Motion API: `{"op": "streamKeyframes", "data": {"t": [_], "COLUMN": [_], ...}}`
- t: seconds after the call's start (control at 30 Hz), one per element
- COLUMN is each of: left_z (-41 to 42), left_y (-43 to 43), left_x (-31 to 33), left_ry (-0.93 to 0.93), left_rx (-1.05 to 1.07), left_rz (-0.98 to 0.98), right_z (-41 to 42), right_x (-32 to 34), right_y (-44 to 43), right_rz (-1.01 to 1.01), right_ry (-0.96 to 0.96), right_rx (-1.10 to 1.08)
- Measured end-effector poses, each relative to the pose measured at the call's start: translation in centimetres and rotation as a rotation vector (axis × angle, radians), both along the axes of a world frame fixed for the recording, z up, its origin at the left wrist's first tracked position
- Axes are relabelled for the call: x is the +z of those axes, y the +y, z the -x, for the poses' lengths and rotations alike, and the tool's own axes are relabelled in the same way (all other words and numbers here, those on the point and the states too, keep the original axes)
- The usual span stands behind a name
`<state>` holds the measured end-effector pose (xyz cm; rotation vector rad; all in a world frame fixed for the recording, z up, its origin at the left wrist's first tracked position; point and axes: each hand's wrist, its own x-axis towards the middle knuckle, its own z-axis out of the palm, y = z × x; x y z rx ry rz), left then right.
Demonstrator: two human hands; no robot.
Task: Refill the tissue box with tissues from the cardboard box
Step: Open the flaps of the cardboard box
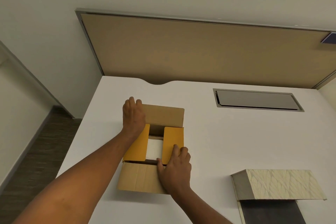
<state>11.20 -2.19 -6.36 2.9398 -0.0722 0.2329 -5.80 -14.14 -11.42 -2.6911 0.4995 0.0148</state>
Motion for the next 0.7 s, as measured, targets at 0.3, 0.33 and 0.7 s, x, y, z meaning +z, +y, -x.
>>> {"op": "streamKeyframes", "data": {"t": [0.3,0.33,0.7], "left_z": [0.6,0.7,2.3], "left_y": [0.7,0.8,1.4], "left_x": [-2.8,-3.1,-4.6], "left_ry": [0.115,0.125,0.325], "left_rx": [-0.117,-0.14,-0.174], "left_rz": [0.096,0.102,0.084], "right_z": [0.0,-0.1,-1.0], "right_x": [-0.2,-0.2,1.1], "right_y": [0.3,0.3,0.0], "right_rz": [0.016,0.02,-0.109], "right_ry": [-0.008,-0.008,0.033], "right_rx": [0.016,0.018,-0.01]}}
